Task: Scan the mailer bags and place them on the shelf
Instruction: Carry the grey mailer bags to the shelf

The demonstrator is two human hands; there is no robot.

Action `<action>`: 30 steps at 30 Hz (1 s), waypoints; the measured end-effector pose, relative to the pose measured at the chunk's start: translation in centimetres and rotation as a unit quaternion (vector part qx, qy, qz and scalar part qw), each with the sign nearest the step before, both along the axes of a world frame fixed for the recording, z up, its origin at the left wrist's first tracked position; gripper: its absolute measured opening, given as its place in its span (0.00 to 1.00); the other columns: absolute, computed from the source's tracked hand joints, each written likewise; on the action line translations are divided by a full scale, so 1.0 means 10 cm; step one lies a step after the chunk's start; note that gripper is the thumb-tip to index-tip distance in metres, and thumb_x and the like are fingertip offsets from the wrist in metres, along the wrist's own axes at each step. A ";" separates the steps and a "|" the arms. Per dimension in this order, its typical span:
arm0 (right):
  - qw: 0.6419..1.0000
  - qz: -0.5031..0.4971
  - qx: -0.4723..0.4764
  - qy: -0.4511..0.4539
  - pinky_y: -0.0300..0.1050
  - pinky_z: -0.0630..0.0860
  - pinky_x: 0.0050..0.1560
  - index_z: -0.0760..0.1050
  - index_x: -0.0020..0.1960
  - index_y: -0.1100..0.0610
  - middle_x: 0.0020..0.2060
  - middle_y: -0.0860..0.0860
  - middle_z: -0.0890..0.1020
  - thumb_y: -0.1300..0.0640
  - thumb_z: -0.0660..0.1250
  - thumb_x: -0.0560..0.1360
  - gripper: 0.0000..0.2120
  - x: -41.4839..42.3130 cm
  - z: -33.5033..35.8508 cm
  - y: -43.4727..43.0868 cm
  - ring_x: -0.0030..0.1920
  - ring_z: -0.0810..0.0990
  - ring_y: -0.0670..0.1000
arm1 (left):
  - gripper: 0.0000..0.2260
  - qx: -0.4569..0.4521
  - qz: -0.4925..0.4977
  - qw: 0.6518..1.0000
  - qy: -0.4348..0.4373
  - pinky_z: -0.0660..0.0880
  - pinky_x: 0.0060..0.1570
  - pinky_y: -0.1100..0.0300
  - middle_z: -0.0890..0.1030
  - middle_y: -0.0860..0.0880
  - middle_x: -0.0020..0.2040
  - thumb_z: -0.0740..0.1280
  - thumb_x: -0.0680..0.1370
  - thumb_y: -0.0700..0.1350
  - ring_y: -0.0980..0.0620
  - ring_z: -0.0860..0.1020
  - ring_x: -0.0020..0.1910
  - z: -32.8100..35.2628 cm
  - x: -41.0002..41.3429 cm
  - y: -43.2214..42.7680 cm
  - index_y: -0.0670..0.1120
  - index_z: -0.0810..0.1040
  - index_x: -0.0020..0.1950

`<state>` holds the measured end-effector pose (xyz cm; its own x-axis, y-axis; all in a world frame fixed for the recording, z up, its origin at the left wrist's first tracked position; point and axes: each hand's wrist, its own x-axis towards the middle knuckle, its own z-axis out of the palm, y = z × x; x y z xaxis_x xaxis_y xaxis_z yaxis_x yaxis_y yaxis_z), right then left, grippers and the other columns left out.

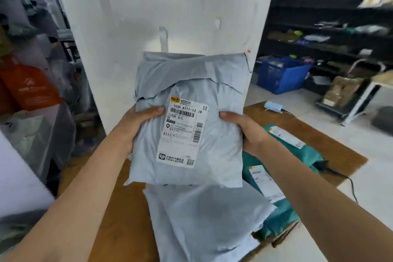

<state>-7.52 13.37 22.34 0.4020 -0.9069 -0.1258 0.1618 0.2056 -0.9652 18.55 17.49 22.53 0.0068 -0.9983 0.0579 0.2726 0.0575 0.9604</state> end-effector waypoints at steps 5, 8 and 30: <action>0.992 -0.118 -0.039 0.021 0.43 0.82 0.42 0.79 0.55 0.58 0.46 0.54 0.87 0.57 0.78 0.61 0.23 -1.60 0.38 -0.18 0.44 0.86 0.52 | 0.34 -0.045 -0.154 0.987 0.013 0.78 0.54 0.49 0.83 0.39 0.54 0.81 0.57 0.49 0.41 0.82 0.51 0.31 -1.57 -0.77 0.42 0.78 0.61; 0.979 -0.184 -0.077 0.033 0.45 0.82 0.44 0.78 0.59 0.59 0.49 0.54 0.86 0.58 0.77 0.63 0.26 -2.65 0.59 -0.24 0.47 0.86 0.54 | 0.36 -0.061 -0.198 0.978 0.033 0.79 0.53 0.50 0.83 0.40 0.54 0.82 0.55 0.50 0.41 0.82 0.51 0.40 -2.67 -1.16 0.42 0.78 0.60; 0.861 -0.482 -0.127 0.102 0.55 0.81 0.51 0.79 0.56 0.60 0.49 0.59 0.85 0.49 0.83 0.49 0.38 -8.01 0.79 -0.77 0.47 0.85 0.58 | 0.47 -0.065 -0.382 0.919 0.065 0.80 0.47 0.53 0.84 0.43 0.53 0.84 0.47 0.51 0.43 0.84 0.49 0.60 -8.65 -2.92 0.43 0.73 0.65</action>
